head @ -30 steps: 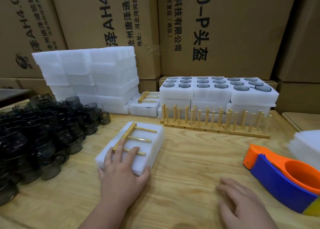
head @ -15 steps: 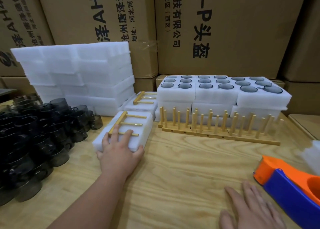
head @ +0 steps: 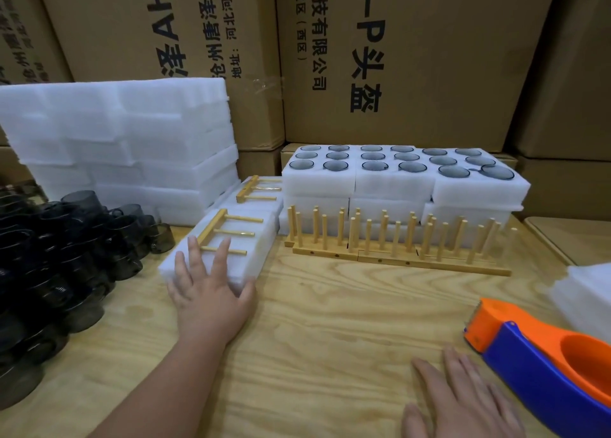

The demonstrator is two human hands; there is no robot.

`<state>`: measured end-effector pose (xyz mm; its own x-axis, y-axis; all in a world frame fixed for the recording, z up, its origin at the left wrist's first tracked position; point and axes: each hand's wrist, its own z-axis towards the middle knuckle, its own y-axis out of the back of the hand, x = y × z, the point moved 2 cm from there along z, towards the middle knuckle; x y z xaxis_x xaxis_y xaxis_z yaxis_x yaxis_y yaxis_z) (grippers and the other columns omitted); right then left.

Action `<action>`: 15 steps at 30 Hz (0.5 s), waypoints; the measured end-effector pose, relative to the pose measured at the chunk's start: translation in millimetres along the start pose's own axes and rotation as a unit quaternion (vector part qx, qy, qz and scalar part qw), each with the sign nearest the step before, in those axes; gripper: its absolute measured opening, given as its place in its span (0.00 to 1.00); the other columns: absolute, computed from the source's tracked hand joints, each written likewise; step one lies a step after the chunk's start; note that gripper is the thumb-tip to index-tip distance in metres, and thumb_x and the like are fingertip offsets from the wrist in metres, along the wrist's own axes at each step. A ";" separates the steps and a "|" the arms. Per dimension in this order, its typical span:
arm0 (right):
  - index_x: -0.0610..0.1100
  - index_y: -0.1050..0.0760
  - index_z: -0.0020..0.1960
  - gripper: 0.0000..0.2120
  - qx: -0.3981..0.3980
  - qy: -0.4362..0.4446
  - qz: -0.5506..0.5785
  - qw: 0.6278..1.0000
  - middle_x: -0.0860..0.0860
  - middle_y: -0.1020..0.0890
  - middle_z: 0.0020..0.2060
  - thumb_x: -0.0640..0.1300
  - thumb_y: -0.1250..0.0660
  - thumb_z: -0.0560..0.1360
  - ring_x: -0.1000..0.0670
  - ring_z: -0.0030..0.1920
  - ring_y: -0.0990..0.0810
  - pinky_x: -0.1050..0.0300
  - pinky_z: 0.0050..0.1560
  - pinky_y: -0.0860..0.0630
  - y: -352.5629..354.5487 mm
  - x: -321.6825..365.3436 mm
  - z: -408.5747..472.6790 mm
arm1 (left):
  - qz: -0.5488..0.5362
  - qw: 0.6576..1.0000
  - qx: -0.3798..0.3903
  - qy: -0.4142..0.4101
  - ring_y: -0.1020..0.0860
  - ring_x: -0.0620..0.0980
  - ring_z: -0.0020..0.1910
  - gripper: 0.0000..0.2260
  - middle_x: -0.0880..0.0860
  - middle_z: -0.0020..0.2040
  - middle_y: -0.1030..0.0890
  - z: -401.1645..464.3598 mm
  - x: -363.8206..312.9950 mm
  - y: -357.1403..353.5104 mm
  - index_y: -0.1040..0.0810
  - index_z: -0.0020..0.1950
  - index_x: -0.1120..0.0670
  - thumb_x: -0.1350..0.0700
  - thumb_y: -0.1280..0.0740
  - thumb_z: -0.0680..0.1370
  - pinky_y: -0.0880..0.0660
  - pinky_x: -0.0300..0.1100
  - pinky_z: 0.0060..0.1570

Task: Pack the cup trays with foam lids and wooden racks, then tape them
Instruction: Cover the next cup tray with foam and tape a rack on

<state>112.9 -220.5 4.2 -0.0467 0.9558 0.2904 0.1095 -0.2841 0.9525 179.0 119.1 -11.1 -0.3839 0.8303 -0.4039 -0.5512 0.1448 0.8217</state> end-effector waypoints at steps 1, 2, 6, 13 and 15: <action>0.67 0.54 0.78 0.38 -0.002 -0.002 0.005 1.000 0.56 0.62 0.82 0.72 0.50 0.71 0.57 0.81 0.61 0.56 0.78 0.55 0.5 -0.3 0.8 | -0.004 1.000 -0.008 0.005 0.64 0.54 0.81 0.41 0.48 0.82 0.65 -5.5 -0.8 -0.4 0.53 0.81 0.37 0.38 0.33 0.75 0.55 0.63 0.78; 0.67 0.53 0.79 0.37 -0.004 -0.003 0.011 1.000 0.56 0.62 0.82 0.72 0.48 0.72 0.57 0.81 0.61 0.56 0.78 0.55 0.7 -0.8 1.6 | -0.010 1.000 -0.012 0.011 0.65 0.54 0.81 0.43 0.48 0.82 0.67 -10.8 -1.4 -0.4 0.57 0.81 0.37 0.39 0.33 0.75 0.57 0.61 0.78; 0.66 0.52 0.79 0.36 -0.011 0.003 0.026 1.000 0.55 0.62 0.82 0.70 0.46 0.74 0.55 0.81 0.61 0.55 0.78 0.55 2.1 -2.0 3.1 | -0.023 1.000 -0.011 0.005 0.66 0.53 0.81 0.46 0.49 0.81 0.69 -23.6 -10.2 1.8 0.61 0.81 0.38 0.38 0.32 0.74 0.61 0.62 0.78; 0.69 0.52 0.78 0.36 -0.054 0.017 0.011 0.998 0.55 0.61 0.82 0.70 0.46 0.72 0.55 0.81 0.61 0.54 0.78 0.55 -6.3 -5.4 -5.2 | -0.043 0.992 -0.010 -0.116 0.61 0.53 0.82 0.37 0.50 0.84 0.56 -7.2 -71.0 18.6 0.48 0.81 0.39 0.40 0.32 0.76 0.63 0.58 0.78; 0.70 0.51 0.77 0.36 -0.064 0.020 -0.001 0.998 0.55 0.61 0.82 0.70 0.46 0.71 0.54 0.82 0.61 0.53 0.78 0.55 -10.2 -6.7 -7.3 | -0.055 0.985 0.008 -0.162 0.54 0.54 0.82 0.35 0.52 0.83 0.49 8.8 -97.2 25.3 0.44 0.80 0.40 0.42 0.32 0.76 0.55 0.57 0.80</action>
<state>104.9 -224.5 -6.8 -0.0857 0.9536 0.2887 -0.0180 -0.2912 0.9565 208.9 46.8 52.6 -0.0637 0.9368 -0.3439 -0.5641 0.2505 0.7868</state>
